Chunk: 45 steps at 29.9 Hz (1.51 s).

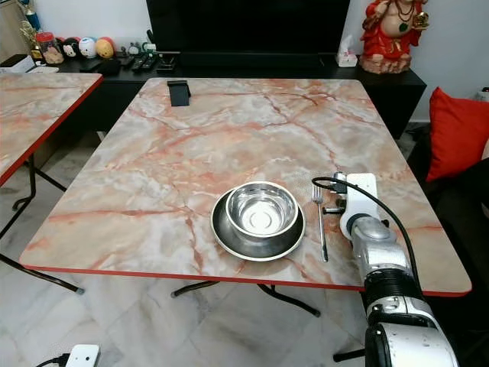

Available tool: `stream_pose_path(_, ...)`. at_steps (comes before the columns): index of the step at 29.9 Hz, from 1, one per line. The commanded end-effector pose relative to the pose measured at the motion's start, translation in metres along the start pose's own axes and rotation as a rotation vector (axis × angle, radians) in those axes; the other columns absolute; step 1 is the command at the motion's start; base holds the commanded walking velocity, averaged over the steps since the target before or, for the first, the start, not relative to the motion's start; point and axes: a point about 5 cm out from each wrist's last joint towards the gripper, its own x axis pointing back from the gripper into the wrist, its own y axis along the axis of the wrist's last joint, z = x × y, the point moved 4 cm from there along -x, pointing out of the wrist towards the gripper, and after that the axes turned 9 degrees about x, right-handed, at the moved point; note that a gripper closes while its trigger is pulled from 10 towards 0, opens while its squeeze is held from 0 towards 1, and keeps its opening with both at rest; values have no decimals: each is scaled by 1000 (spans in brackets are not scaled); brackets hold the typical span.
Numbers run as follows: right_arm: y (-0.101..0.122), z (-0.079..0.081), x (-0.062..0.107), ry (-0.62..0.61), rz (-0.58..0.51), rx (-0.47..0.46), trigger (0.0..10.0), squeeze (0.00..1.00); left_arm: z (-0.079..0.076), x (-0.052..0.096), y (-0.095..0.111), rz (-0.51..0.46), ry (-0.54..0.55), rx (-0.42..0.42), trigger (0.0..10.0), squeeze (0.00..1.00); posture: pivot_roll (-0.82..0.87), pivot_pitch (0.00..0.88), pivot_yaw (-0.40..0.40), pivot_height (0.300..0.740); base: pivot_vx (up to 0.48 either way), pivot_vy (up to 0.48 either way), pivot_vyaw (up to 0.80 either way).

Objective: Setting the table

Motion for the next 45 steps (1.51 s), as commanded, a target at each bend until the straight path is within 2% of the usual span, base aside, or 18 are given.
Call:
stream_pose_path(1,2,4,0,5,1,-18,10000,0,5,2,-7,14,8,11,10000,0,-88,0,19,740,0,0,0)
stream_pose_path(6,2,5,0,7,1,-25,10000,0,2,3,-9,18,5,10,10000,0,-92,0,18,740,0,0,0)
stream_pose_path(9,-4,2,1,-34,21,-35,10000,0,-10,-1,-5,14,-9,6,10000,0,-90,0,16,740,0,0,0)
stream_pose_path(12,-7,-1,1,-52,28,-39,10000,0,-12,-2,-4,13,-11,5,10000,0,-91,0,15,740,0,0,0)
stream_pose_path(18,-13,-3,2,-83,43,-64,10000,0,-12,-2,-5,15,-12,5,10000,0,-92,0,14,740,0,0,0)
stream_pose_path(27,-19,10,7,-43,47,-64,10000,0,-9,-1,-3,9,-9,6,10000,0,-88,0,11,740,0,0,0)
stream_pose_path(45,-24,11,9,-56,63,-74,10000,0,-7,-1,-4,12,-4,8,10000,0,-87,0,7,740,0,0,0)
